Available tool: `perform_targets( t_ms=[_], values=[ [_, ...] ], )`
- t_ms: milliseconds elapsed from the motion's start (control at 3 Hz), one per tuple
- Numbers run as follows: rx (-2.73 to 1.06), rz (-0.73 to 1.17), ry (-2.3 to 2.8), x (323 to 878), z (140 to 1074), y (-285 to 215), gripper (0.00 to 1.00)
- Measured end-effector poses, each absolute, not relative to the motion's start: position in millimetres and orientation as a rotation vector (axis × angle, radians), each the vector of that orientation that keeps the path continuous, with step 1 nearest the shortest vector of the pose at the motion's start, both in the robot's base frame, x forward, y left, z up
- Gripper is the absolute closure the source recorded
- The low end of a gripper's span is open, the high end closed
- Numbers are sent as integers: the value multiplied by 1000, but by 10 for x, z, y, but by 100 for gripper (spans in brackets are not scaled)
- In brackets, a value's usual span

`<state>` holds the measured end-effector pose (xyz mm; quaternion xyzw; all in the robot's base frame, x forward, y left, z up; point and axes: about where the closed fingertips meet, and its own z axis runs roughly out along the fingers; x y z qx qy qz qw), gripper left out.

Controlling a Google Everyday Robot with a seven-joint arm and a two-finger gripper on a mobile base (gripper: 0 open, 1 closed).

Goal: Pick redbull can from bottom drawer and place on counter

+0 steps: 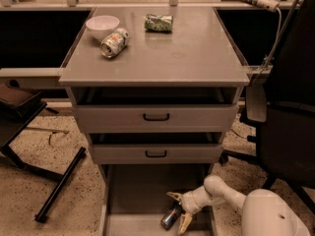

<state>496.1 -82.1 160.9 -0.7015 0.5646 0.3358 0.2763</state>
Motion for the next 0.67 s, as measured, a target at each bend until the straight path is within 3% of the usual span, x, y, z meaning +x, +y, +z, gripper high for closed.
perform_targets(
  t_ms=[667],
  values=[
    [-1898, 894, 1533, 5008, 1535, -805, 0]
  ],
)
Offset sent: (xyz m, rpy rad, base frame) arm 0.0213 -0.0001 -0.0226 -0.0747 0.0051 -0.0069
